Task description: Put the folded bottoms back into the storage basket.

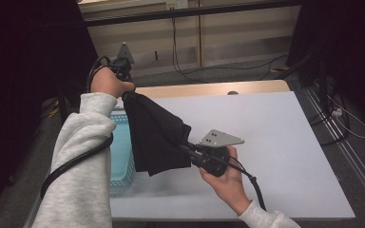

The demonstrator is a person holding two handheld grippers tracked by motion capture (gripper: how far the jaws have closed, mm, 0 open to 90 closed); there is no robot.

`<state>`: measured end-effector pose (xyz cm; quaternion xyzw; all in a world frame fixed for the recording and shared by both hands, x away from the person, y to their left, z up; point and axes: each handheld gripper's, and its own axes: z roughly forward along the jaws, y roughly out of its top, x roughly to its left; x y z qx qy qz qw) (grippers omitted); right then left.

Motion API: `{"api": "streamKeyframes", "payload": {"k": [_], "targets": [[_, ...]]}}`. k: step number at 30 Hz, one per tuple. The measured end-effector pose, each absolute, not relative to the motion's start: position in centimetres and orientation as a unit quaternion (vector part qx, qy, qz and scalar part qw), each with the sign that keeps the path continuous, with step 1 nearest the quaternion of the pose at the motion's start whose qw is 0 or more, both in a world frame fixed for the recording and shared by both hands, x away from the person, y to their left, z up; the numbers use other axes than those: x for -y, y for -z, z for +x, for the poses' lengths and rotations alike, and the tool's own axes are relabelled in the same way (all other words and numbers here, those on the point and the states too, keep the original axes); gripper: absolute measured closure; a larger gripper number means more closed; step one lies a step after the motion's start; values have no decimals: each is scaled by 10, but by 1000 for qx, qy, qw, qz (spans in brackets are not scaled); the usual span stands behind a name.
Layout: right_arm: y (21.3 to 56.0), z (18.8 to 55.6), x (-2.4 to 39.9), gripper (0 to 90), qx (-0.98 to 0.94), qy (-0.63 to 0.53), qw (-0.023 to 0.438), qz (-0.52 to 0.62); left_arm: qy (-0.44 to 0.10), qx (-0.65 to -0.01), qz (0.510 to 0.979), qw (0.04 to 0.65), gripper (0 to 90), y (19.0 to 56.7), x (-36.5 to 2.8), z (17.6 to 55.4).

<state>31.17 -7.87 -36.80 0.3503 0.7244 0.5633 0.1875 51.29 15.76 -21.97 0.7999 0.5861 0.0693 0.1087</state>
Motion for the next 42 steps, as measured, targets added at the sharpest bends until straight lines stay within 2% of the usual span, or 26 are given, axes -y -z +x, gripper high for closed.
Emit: {"api": "streamKeyframes", "payload": {"k": [42], "targets": [[351,322,36,833,-729,-582,169,319,-85,-610,779,117,849,185,-204,506]]}}
